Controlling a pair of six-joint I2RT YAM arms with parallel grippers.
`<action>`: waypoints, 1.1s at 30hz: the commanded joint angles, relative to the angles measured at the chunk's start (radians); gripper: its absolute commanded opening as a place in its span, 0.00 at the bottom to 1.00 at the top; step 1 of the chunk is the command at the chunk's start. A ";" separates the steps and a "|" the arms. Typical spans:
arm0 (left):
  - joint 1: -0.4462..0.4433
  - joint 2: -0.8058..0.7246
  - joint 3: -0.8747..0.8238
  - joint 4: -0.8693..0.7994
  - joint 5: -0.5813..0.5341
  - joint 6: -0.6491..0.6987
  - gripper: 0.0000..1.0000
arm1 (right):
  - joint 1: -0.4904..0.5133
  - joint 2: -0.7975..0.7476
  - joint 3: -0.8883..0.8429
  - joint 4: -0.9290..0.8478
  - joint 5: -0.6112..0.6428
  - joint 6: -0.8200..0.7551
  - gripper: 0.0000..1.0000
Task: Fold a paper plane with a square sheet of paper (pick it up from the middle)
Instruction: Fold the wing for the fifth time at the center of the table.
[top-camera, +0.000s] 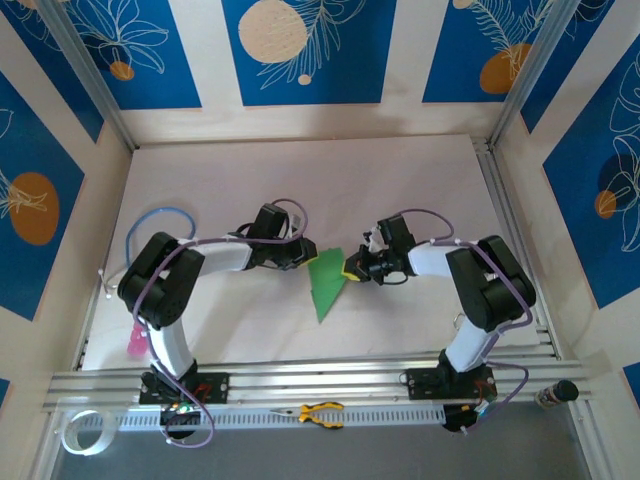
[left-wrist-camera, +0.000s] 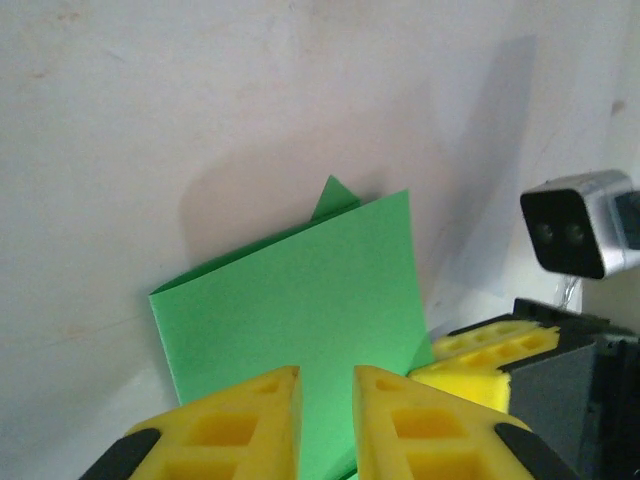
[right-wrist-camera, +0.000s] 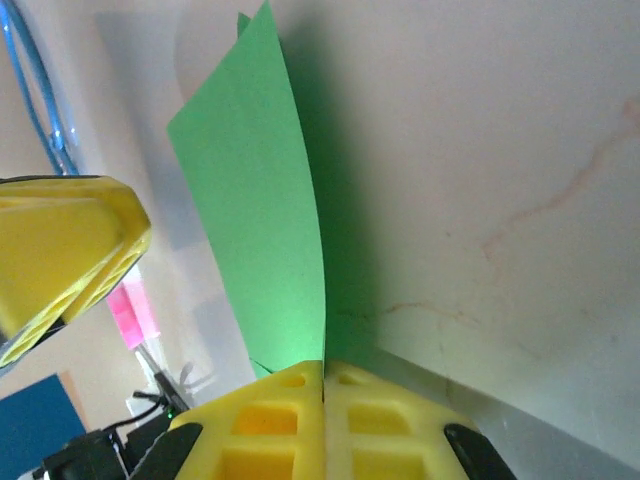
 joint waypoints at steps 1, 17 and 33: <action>-0.017 -0.022 -0.011 0.023 0.035 -0.023 0.21 | 0.026 -0.063 -0.034 0.034 0.101 0.086 0.02; -0.040 0.060 -0.019 0.097 0.097 -0.064 0.14 | 0.107 -0.174 -0.146 0.080 0.270 0.230 0.03; -0.039 0.127 -0.039 0.047 0.076 -0.009 0.08 | 0.092 -0.179 -0.153 0.155 0.152 0.178 0.17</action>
